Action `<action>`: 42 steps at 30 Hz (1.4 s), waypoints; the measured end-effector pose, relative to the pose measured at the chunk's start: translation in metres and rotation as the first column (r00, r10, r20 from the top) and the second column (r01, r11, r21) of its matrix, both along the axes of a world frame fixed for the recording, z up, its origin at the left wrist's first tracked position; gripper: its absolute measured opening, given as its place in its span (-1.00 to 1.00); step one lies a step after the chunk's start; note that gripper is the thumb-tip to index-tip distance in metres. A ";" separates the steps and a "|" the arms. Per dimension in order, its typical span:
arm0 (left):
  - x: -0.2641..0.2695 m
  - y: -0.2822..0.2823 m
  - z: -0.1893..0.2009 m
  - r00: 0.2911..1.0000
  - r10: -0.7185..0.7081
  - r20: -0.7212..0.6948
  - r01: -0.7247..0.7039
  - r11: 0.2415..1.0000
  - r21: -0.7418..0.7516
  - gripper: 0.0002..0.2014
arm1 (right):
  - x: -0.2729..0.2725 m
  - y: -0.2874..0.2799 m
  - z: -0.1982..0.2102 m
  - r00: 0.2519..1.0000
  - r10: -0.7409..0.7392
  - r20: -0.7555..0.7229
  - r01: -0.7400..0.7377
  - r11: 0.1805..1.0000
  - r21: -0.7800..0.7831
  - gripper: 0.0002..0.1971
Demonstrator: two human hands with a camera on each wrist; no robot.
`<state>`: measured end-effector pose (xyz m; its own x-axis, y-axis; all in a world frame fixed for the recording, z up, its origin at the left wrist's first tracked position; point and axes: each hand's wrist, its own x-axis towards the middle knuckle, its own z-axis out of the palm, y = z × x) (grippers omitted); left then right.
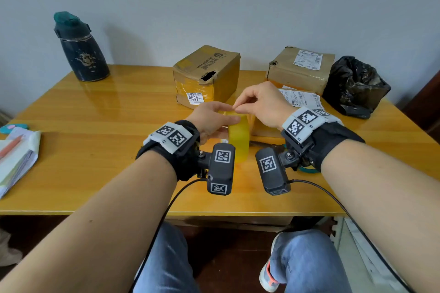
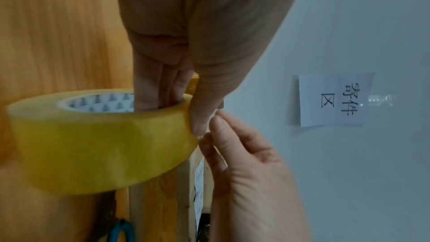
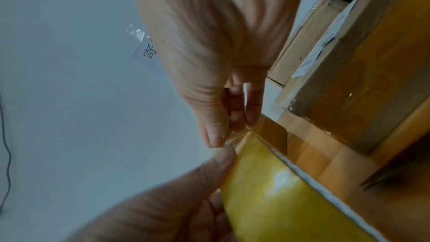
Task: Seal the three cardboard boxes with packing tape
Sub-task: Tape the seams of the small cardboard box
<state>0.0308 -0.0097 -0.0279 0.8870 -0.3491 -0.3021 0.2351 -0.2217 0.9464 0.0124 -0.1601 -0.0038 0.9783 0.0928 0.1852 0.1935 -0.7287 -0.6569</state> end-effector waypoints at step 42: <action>0.003 -0.021 0.003 0.996 -0.011 0.090 -0.003 0.987 0.159 -0.64 | -0.008 -0.018 0.017 0.999 0.014 0.038 -0.018 0.994 0.110 -0.83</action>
